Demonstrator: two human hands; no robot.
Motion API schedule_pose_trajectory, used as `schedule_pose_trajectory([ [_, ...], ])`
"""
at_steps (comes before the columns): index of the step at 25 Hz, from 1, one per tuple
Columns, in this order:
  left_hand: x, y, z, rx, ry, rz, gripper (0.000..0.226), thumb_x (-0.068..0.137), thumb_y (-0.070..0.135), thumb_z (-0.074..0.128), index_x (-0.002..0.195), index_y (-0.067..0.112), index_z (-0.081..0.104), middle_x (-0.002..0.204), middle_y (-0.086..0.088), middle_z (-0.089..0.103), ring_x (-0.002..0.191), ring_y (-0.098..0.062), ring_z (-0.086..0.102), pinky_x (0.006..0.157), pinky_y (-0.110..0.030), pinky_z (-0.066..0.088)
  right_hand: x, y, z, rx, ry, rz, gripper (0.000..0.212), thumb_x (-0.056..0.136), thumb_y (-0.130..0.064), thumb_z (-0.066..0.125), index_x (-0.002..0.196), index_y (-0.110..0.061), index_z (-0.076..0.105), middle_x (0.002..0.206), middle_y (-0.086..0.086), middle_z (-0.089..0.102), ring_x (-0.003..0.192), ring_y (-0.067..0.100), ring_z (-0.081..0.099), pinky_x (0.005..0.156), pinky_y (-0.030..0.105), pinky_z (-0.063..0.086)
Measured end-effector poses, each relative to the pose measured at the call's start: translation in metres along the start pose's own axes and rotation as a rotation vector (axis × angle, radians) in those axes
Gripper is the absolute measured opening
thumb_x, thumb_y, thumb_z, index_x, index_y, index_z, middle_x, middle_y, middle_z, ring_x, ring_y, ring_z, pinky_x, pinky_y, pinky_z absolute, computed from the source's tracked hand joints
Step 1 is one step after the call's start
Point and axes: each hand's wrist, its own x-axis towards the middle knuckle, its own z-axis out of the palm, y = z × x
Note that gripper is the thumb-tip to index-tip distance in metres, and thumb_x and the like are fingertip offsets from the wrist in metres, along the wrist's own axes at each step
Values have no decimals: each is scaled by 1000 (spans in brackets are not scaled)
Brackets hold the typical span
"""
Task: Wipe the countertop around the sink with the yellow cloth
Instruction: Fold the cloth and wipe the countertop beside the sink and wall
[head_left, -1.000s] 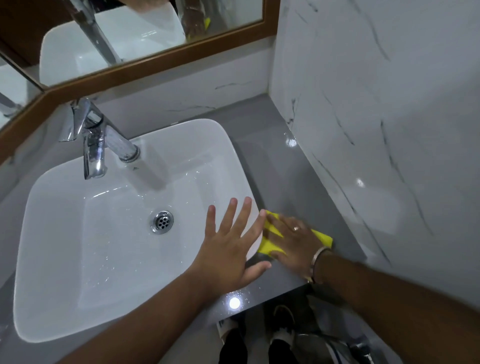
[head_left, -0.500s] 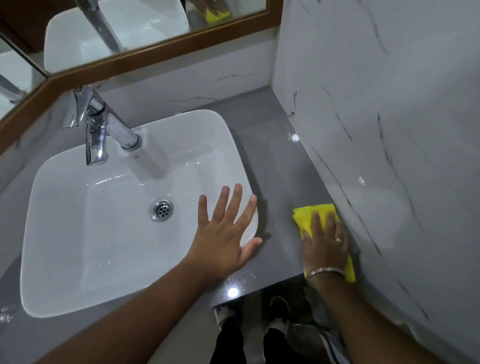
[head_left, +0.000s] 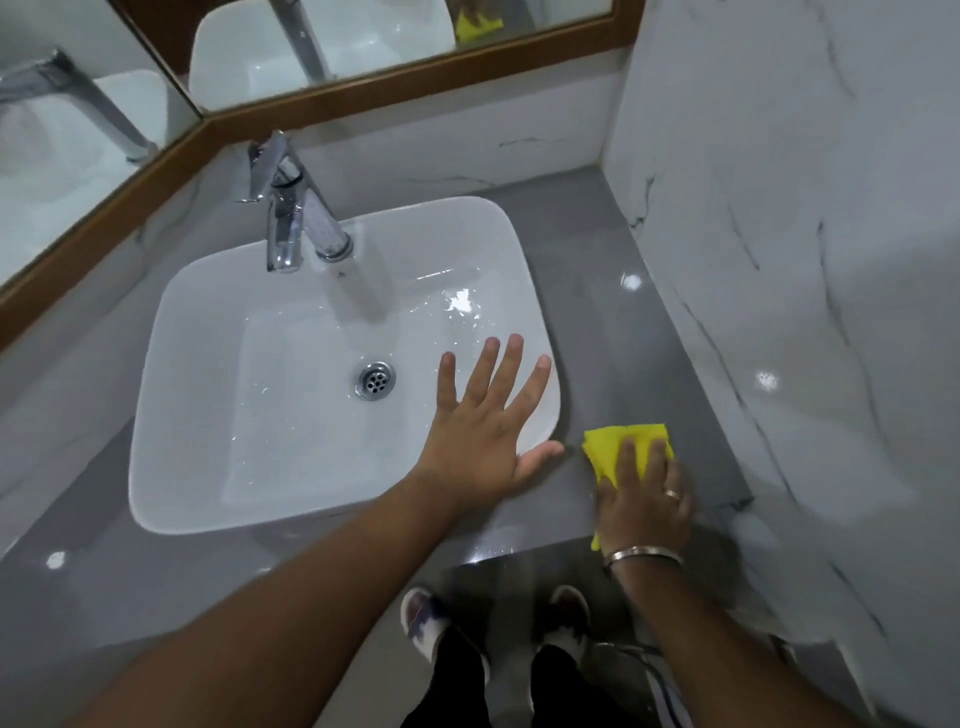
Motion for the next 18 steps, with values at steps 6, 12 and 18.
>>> schedule_pose_trajectory([
  [6,-98,-125,0,42,-92,-218,88,84,80,9,155,27,14,164,-7,8,151,-27,4,114,-60,-8,-86,-108,29,-44,-144,-759,76,53,-41,74,125,-26,55,138,15,52,117,34,58,85,43,53],
  [12,-190,-291,4,51,-220,-265,85,88,75,7,155,24,8,164,-6,-8,150,-29,-11,114,-68,-2,-36,-50,41,-242,-80,-180,59,81,-40,35,138,-24,43,154,18,25,140,42,17,110,55,25],
  [18,-195,-295,10,-51,-83,-215,85,86,75,14,155,26,9,165,-9,-4,150,-30,-10,112,-67,-10,-163,-250,69,-84,-177,-771,76,61,-34,69,133,-29,47,139,12,52,118,38,55,92,48,49],
])
